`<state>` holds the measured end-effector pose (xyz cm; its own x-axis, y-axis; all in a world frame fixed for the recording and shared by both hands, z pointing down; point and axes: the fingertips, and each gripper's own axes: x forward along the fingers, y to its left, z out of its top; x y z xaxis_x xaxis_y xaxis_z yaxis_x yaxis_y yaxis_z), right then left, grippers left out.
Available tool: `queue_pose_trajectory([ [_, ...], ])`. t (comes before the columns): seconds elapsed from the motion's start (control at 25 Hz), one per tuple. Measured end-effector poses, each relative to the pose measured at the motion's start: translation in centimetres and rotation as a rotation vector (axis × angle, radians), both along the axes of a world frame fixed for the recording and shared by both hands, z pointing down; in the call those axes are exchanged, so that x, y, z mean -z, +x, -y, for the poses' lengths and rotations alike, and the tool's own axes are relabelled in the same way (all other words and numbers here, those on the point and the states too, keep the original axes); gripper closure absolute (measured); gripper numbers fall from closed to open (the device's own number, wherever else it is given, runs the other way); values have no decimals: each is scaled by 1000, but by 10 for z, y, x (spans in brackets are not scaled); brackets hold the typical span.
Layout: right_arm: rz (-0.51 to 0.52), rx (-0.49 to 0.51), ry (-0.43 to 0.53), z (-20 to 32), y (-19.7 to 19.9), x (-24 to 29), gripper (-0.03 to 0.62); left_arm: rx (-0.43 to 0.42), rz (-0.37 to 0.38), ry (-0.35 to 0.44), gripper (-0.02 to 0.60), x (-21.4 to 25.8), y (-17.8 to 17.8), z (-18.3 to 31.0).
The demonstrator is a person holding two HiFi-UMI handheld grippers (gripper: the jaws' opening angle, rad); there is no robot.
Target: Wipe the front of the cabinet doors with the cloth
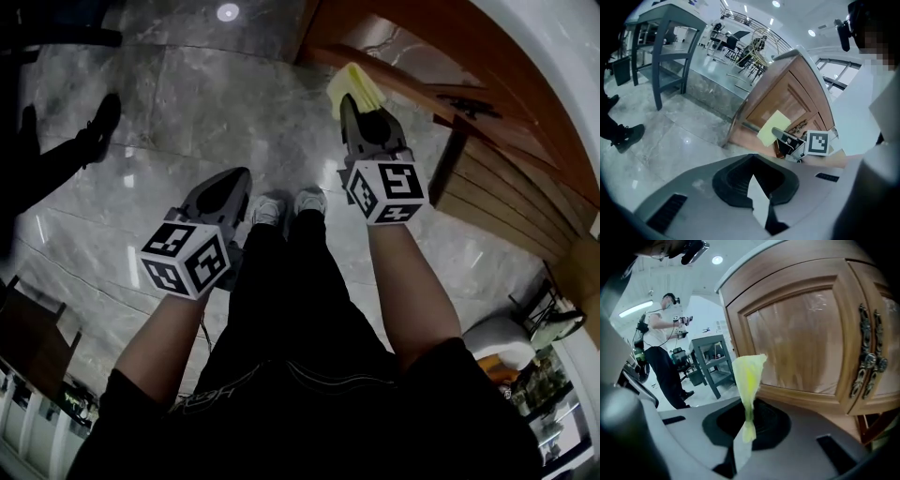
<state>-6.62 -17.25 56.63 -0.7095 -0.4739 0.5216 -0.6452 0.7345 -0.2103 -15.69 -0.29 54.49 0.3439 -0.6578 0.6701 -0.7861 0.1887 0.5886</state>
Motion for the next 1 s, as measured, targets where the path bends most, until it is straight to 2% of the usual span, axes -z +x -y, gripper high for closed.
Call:
queue_pose_trajectory([
  [0.16, -2, 62, 44, 3, -37, -2, 553, 70, 0, -11, 575, -4, -23, -12],
  [0.44, -42, 135, 86, 16, -75, -17, 553, 155, -26, -35, 575, -13, -36, -33],
  [0.76, -71, 109, 103, 30, -85, -21, 553, 212, -7, -36, 575, -8, -62, -42],
  [1.0, -88, 58, 113, 37, -76, -23, 553, 212, -7, -41, 575, -10, -66, -42],
])
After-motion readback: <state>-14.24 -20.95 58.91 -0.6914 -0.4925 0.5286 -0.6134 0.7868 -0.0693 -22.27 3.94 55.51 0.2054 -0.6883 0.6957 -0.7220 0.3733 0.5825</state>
